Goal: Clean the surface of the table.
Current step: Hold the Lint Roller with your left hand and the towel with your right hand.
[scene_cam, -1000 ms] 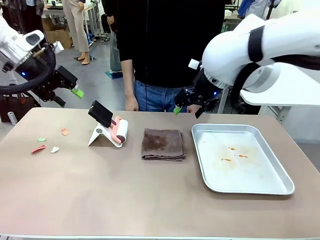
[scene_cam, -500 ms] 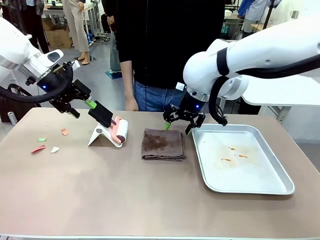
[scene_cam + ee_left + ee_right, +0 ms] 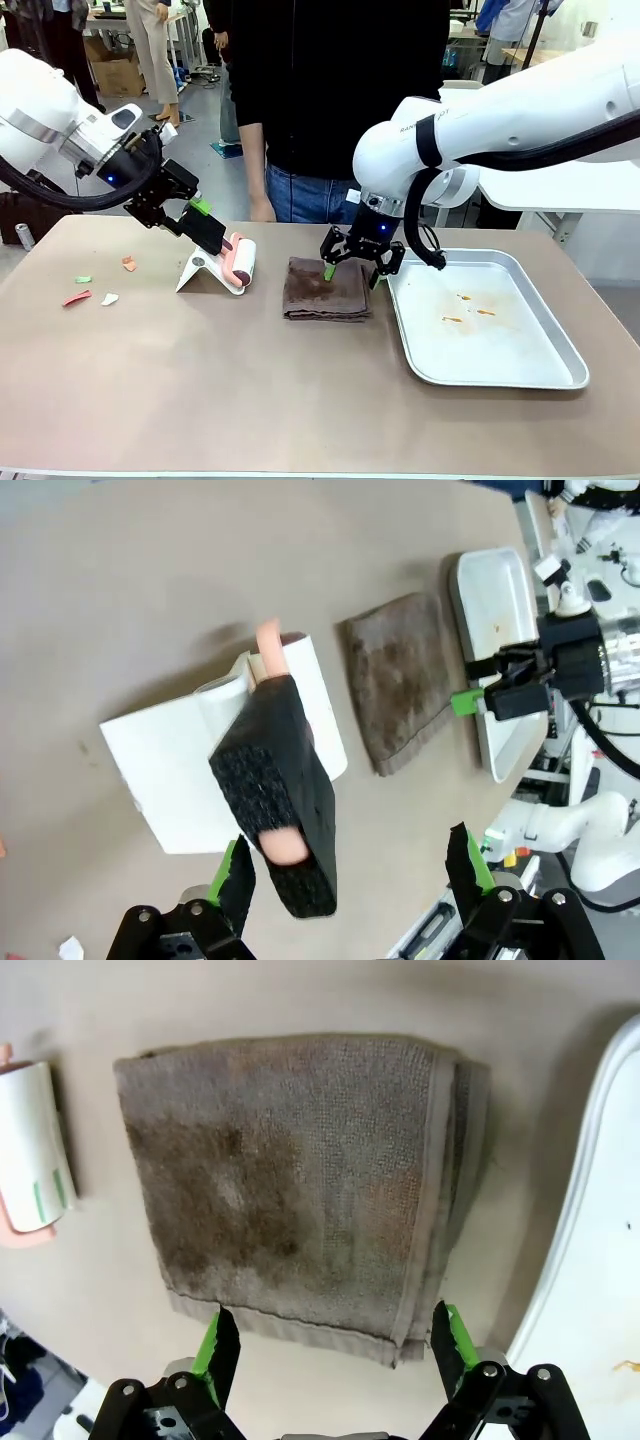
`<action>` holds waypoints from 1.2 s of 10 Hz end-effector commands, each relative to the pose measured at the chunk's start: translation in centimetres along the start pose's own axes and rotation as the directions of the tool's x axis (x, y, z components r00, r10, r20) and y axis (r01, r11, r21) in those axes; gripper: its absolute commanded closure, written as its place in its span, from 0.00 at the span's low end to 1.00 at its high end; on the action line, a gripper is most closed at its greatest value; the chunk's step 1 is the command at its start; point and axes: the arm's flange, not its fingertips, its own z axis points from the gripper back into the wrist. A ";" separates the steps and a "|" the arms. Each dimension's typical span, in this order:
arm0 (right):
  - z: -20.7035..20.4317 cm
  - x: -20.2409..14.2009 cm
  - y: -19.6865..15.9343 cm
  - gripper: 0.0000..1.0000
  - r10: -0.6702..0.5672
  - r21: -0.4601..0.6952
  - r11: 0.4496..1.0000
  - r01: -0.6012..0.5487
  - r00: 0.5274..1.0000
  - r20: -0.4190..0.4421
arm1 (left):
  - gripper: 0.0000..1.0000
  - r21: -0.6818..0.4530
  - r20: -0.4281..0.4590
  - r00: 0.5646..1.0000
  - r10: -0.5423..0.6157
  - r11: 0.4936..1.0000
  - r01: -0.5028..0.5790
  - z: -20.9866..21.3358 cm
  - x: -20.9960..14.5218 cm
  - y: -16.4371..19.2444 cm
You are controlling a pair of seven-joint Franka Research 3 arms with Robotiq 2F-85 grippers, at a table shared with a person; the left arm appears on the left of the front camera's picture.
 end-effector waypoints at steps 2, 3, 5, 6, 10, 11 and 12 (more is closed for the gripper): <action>-0.3 0.5 1.2 0.00 -0.048 -0.051 0.998 0.047 0.999 -0.008 | 0.00 -0.030 0.063 0.998 0.031 0.999 -0.029 -0.5 1.2 0.3; -0.7 0.6 1.6 0.00 -0.059 -0.081 0.995 0.057 0.998 -0.012 | 0.00 -0.024 0.058 0.998 0.031 0.999 -0.029 -0.6 1.2 0.4; -1.2 0.8 2.1 0.00 -0.079 -0.151 0.985 0.082 0.997 0.027 | 0.00 0.006 0.047 0.998 0.037 0.999 -0.038 -1.1 1.3 0.6; -1.4 0.8 2.2 0.00 -0.077 -0.185 0.979 0.084 0.996 0.043 | 0.00 0.029 0.039 0.998 0.045 0.999 -0.046 -1.4 1.4 0.5; -2.1 1.1 2.9 0.00 -0.067 -0.259 0.962 0.090 0.993 0.097 | 0.00 0.082 0.030 0.998 0.058 0.995 -0.060 -1.8 1.4 0.2; -2.2 1.4 2.8 0.00 -0.058 -0.238 0.968 0.083 0.992 0.111 | 0.00 0.088 0.030 0.998 0.057 0.994 -0.060 -1.8 1.4 0.1; -2.5 1.9 2.5 0.00 -0.085 -0.254 0.960 0.117 0.987 0.135 | 0.00 0.099 0.033 0.998 0.057 0.993 -0.060 -2.0 1.5 0.1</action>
